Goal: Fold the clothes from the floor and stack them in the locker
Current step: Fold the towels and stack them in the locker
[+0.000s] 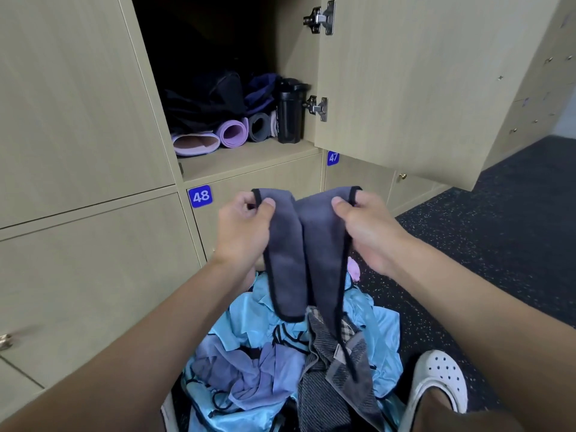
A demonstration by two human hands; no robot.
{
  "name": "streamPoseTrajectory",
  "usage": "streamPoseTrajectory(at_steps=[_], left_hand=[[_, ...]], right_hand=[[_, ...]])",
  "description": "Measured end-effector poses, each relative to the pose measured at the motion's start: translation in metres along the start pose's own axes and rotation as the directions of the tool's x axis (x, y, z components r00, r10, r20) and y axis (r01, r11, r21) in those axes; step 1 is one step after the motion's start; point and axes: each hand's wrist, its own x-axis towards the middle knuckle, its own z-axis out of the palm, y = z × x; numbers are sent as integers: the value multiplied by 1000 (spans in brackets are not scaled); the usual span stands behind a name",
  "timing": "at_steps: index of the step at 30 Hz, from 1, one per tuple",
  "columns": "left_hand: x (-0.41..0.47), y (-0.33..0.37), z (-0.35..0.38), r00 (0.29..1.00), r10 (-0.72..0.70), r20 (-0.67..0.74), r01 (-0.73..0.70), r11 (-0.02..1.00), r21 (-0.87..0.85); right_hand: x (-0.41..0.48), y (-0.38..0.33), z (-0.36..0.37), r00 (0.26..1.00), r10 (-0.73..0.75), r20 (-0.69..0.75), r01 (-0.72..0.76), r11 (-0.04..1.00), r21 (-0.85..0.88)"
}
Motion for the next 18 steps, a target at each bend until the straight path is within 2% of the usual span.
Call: streamPoseTrajectory(at_steps=[2, 4, 5, 7, 9, 10, 12, 15, 18], left_hand=[[10, 0, -10, 994, -27, -107, 28, 999, 15], [18, 2, -18, 983, -72, -169, 73, 997, 2], [21, 3, -22, 979, -92, -181, 91, 996, -12], [28, 5, -30, 980, -100, -172, 98, 995, -20], [32, 8, -38, 992, -87, -89, 87, 996, -12], [33, 10, -41, 996, -78, -32, 78, 997, -5], [35, 11, -47, 997, -63, 45, 62, 998, 26], [38, 12, -57, 999, -14, 51, 10, 996, 91], [42, 14, -69, 999, 45, 27, -49, 982, 181]], right_hand=[[7, -1, -11, 993, 47, -111, -49, 999, -16], [10, -3, -22, 985, 89, -146, -85, 996, 36], [11, -5, -27, 988, 112, -105, -102, 990, 96], [6, -9, -34, 992, 108, 69, -118, 979, 167], [3, -11, -36, 981, 76, 179, -95, 991, 99], [4, -10, -36, 985, 58, 161, -68, 996, 55], [7, -8, -38, 999, 10, 35, -9, 1000, -9], [14, -5, -45, 987, -61, -150, 48, 995, -90], [21, -5, -55, 975, -28, -222, 25, 1000, -17]])
